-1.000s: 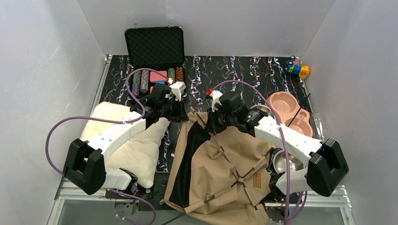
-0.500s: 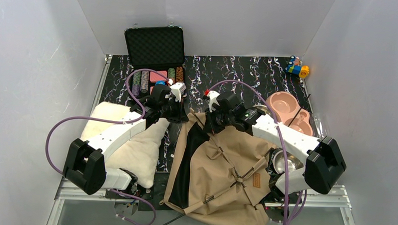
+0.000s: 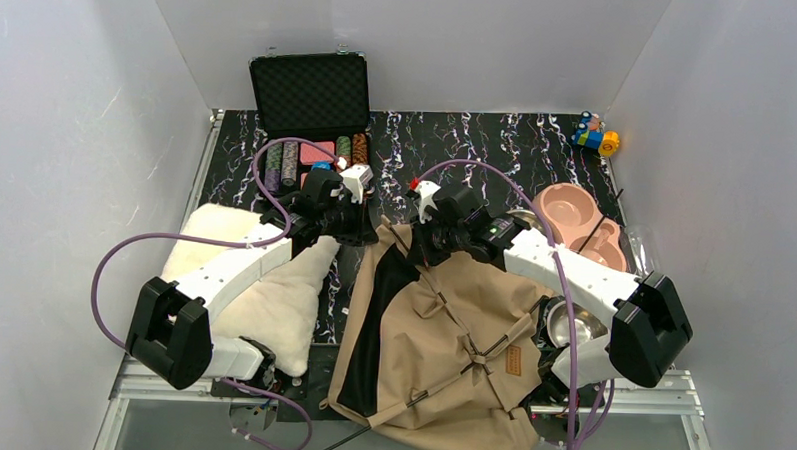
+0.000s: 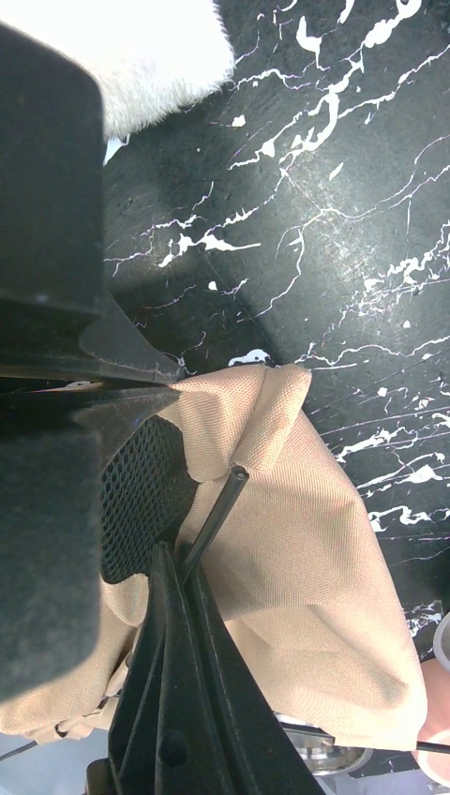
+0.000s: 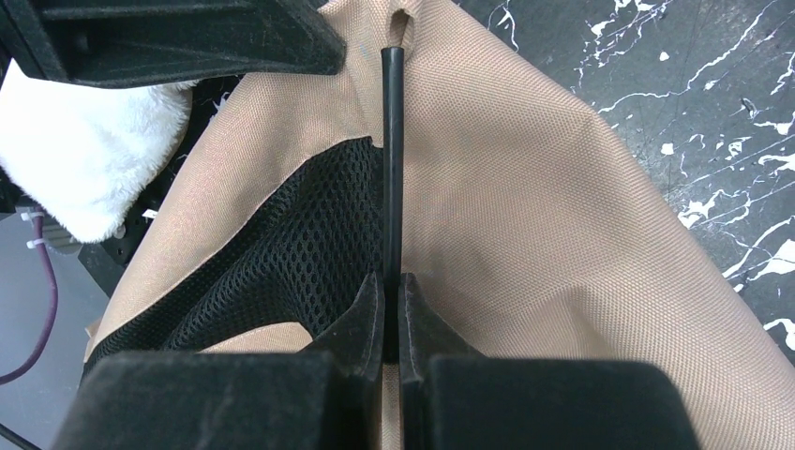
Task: Set up the pet tent
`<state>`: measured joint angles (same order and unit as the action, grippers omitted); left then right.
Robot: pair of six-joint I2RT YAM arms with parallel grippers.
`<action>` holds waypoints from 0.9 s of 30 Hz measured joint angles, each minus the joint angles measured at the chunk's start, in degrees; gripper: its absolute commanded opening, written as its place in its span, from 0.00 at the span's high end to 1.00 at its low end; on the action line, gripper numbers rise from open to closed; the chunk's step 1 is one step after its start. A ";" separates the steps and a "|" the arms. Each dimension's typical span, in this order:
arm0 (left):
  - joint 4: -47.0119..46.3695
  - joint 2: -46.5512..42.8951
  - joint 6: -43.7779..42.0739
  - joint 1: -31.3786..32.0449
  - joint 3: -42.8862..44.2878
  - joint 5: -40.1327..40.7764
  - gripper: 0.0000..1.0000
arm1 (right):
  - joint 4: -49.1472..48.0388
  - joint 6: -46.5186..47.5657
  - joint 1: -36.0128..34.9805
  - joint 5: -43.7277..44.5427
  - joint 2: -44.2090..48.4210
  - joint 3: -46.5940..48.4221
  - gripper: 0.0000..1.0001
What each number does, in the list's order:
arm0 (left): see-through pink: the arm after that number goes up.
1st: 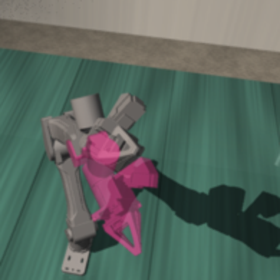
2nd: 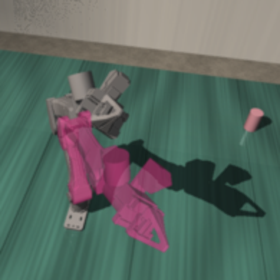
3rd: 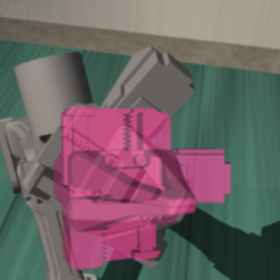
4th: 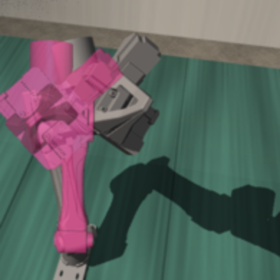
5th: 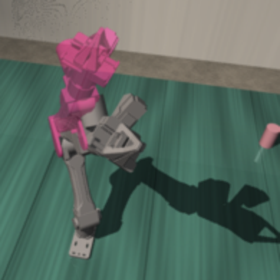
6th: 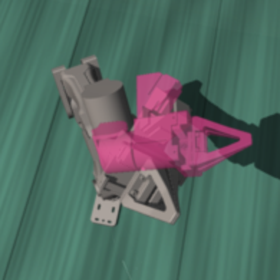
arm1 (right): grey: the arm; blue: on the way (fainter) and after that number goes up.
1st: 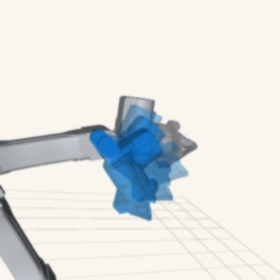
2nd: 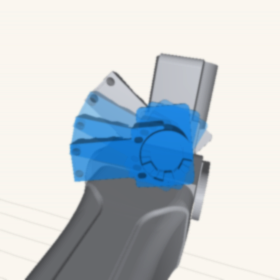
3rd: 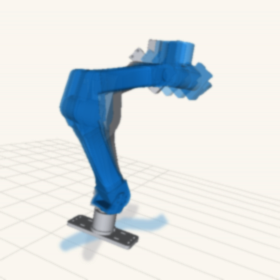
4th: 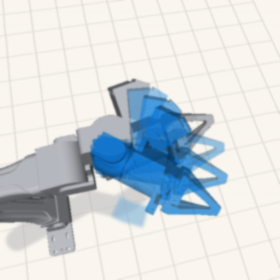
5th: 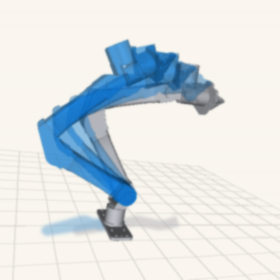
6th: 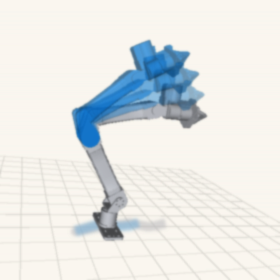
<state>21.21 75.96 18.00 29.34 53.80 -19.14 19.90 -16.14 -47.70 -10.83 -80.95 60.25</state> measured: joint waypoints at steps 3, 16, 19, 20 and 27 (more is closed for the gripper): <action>-0.28 0.00 0.00 0.00 -0.09 0.00 1.00 | -0.02 -0.22 0.00 0.37 0.00 0.00 0.99; -0.52 0.00 -0.02 0.00 -0.44 -0.04 1.00 | 0.59 -0.26 0.00 0.66 -0.79 0.92 0.99; -0.59 0.00 -0.02 0.00 -0.61 -0.04 1.00 | 0.70 -0.28 0.00 0.68 -1.33 1.22 0.99; -0.59 0.00 -0.02 0.00 -0.63 -0.04 1.00 | 0.76 -0.28 0.00 0.70 -1.51 1.27 0.99; -0.68 -0.02 -0.07 -0.02 -0.63 -0.44 1.00 | 1.46 -0.28 0.00 0.85 -3.21 2.45 0.99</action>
<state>20.53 75.94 17.93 29.32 53.17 -19.57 21.37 -16.43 -47.70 -9.98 -84.16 62.70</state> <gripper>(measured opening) 0.010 0.054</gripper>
